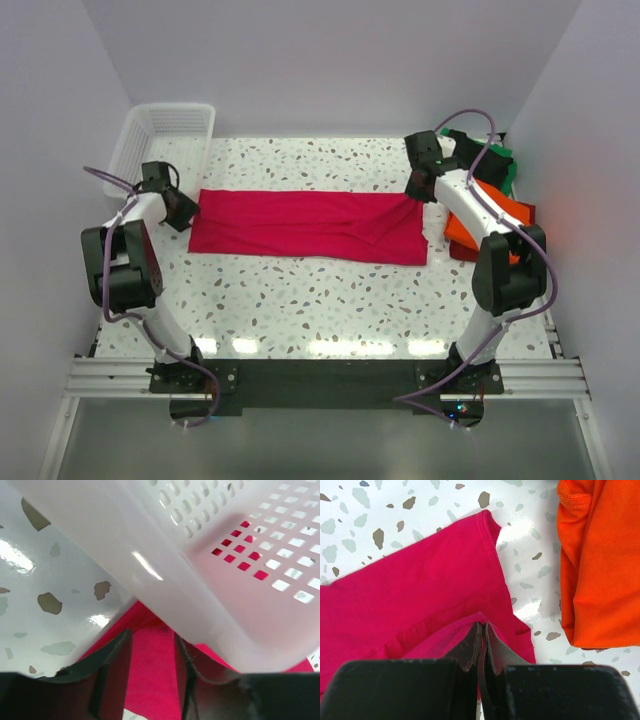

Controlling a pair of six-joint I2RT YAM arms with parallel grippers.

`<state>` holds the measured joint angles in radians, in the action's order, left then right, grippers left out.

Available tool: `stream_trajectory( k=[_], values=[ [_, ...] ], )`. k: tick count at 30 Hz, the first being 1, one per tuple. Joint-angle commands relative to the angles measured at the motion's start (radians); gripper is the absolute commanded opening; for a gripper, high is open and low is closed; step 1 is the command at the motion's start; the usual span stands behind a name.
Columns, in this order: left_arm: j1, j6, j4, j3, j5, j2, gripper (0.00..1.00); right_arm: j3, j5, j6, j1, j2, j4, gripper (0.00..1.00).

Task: Fold and stack the t-shirts
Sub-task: Fold the tshirt

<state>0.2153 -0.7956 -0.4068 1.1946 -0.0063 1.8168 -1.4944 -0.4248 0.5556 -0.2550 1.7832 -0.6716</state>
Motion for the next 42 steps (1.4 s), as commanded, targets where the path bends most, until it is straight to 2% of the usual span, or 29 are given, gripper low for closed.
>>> stream_trajectory(
  k=[1, 9, 10, 11, 12, 14, 17, 23, 34, 38, 42],
  values=[
    [-0.004, 0.047, 0.132, -0.049, -0.034, -0.134, 0.48, -0.029, 0.004, -0.017, 0.008, 0.001, 0.043, 0.0],
    [-0.027, 0.073, 0.077, -0.075, -0.032, -0.195, 0.52, -0.049, 0.011, -0.003, 0.022, 0.028, 0.047, 0.0],
    [-0.027, 0.075, 0.077, -0.087, -0.024, -0.209, 0.52, -0.064, 0.008, 0.0, 0.022, 0.044, 0.043, 0.04],
    [-0.03, 0.076, 0.074, -0.092, -0.018, -0.217, 0.52, -0.07, 0.006, 0.004, 0.026, 0.051, 0.041, 0.19],
    [-0.034, 0.076, 0.072, -0.099, -0.012, -0.223, 0.52, -0.078, 0.009, 0.004, 0.031, 0.059, 0.044, 0.25],
    [-0.039, 0.082, 0.072, -0.118, -0.005, -0.244, 0.52, -0.089, 0.012, 0.003, 0.03, 0.068, 0.059, 0.32],
    [-0.042, 0.088, 0.071, -0.142, 0.0, -0.272, 0.52, -0.092, 0.017, -0.017, 0.03, 0.065, 0.092, 0.36],
    [-0.056, 0.098, 0.079, -0.193, 0.037, -0.329, 0.52, -0.086, 0.121, -0.068, 0.026, 0.05, 0.086, 0.33],
    [-0.097, 0.098, 0.08, -0.24, 0.066, -0.355, 0.51, 0.098, 0.423, -0.054, -0.061, -0.05, 0.105, 0.32],
    [-0.103, 0.096, 0.076, -0.244, 0.065, -0.35, 0.51, 0.102, 0.423, -0.057, -0.144, -0.033, 0.087, 0.31],
    [-0.108, 0.099, 0.072, -0.244, 0.063, -0.35, 0.51, 0.134, 0.422, -0.022, -0.165, -0.01, 0.099, 0.32]
  ],
)
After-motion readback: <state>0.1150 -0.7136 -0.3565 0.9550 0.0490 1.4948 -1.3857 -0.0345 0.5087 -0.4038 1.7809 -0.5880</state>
